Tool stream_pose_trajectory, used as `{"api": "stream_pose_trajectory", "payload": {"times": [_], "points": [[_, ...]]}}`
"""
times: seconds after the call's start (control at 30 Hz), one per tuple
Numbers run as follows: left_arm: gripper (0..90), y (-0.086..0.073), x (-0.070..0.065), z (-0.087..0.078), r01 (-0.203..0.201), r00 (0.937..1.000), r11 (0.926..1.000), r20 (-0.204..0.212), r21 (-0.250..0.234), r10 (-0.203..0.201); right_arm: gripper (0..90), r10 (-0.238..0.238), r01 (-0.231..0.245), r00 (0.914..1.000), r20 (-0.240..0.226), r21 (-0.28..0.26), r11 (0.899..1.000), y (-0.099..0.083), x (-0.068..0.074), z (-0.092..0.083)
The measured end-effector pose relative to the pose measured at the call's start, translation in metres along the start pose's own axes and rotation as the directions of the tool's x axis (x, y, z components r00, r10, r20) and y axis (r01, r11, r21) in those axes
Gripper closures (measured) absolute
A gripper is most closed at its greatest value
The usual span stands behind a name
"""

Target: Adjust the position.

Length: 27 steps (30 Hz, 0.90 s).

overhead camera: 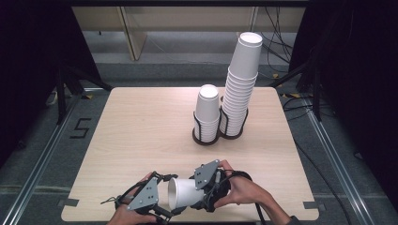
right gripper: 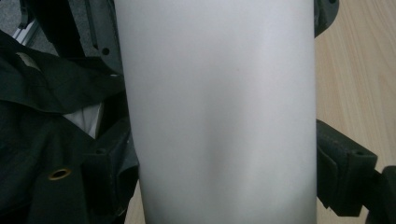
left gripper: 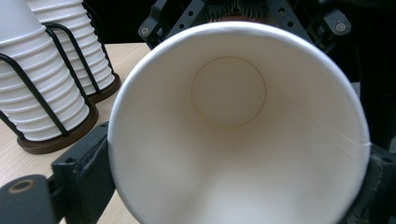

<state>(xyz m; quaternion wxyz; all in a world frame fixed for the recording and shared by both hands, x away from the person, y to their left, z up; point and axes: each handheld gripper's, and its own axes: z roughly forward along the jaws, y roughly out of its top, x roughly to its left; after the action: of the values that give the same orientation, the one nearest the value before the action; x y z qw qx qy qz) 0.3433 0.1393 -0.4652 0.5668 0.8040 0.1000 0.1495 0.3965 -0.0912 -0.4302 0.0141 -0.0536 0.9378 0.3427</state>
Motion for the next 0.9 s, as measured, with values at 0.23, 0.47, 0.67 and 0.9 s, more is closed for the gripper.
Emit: {"api": "stream_pose_trajectory", "payload": {"times": [0.23, 0.47, 0.67, 0.9], "points": [[9.2, 0.002, -0.001, 0.0, -0.004, 0.9998, 0.9991, -0.017, 0.042, 0.005, 15.8, 0.013, -0.018, 0.9975, 0.07, 0.077, 0.997, 0.003, 0.005, -0.001], [8.5, 0.004, -0.003, 0.002, 0.016, 0.9997, 0.9984, -0.019, 0.055, -0.015, 23.1, -0.07, 0.042, 0.9891, 0.13, 0.205, 0.978, 0.008, 0.013, 0.006], [3.8, 0.001, 0.003, -0.002, 0.122, 0.9911, 0.9905, -0.046, -0.065, -0.125, 23.7, 0.01, -0.014, 0.9978, 0.065, 0.058, 0.998, 0.0, 0.006, 0.001], [2.5, -0.003, 0.009, -0.003, 0.219, 0.9729, 0.9664, -0.045, -0.135, -0.227, 24.1, 0.05, -0.045, 0.9975, 0.05, -0.092, 0.995, -0.009, -0.005, -0.01]]}}
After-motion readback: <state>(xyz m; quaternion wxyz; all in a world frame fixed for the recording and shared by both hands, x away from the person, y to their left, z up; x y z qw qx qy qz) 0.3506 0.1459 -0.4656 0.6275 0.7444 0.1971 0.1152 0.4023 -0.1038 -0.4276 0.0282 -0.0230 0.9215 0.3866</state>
